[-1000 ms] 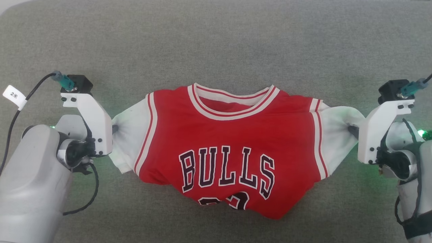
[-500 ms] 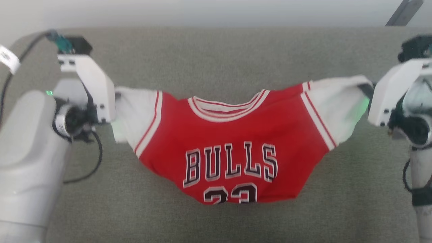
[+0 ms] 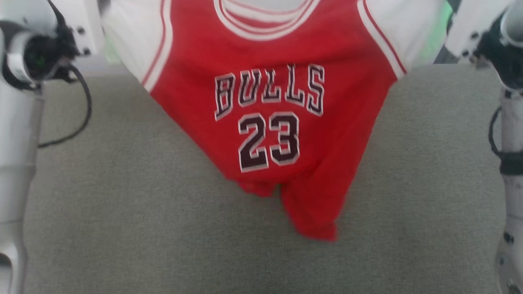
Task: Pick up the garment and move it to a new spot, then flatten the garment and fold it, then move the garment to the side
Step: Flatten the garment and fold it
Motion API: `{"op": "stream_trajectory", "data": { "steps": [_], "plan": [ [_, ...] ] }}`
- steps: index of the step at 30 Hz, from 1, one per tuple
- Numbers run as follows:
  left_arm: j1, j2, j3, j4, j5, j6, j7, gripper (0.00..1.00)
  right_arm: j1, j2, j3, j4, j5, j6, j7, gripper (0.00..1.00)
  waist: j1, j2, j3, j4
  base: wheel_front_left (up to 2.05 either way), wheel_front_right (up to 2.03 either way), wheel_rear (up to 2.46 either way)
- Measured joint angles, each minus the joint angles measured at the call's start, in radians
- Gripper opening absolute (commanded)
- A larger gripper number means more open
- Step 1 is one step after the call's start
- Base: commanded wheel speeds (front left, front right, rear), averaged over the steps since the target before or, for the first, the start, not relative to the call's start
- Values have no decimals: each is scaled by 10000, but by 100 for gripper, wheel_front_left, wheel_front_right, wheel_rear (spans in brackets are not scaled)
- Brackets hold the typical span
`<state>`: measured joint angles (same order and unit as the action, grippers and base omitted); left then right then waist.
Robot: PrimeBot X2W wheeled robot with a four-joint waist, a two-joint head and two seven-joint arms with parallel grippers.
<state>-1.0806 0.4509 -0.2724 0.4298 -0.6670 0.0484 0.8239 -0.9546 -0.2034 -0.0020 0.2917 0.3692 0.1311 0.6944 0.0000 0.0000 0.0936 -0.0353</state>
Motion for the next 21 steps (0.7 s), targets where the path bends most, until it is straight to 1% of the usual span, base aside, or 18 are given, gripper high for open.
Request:
{"op": "stream_trajectory", "data": {
  "steps": [7,10,12,17,21],
  "plan": [
    [-873,125,12,100,75,-92,-46,0,-1282,226,606,865,115,0,-541,0,0,0,-258,-220,0,0,0],
    [-1244,119,-13,100,98,-255,-199,0,-1755,234,828,1223,119,0,-832,0,0,0,-141,-245,0,0,0],
    [-1499,109,-38,173,201,-284,-458,0,-2099,201,980,1480,144,0,-1198,0,0,0,18,-248,0,0,0],
    [-2380,-140,-82,527,504,-529,-1465,0,-3196,-50,1277,2412,73,0,-2685,0,0,0,687,-220,0,0,0],
    [-3407,-297,-82,1007,790,-788,-2792,0,-4257,-291,1678,3273,-180,0,-4303,0,0,0,1430,-177,0,0,0]
  ]
}}
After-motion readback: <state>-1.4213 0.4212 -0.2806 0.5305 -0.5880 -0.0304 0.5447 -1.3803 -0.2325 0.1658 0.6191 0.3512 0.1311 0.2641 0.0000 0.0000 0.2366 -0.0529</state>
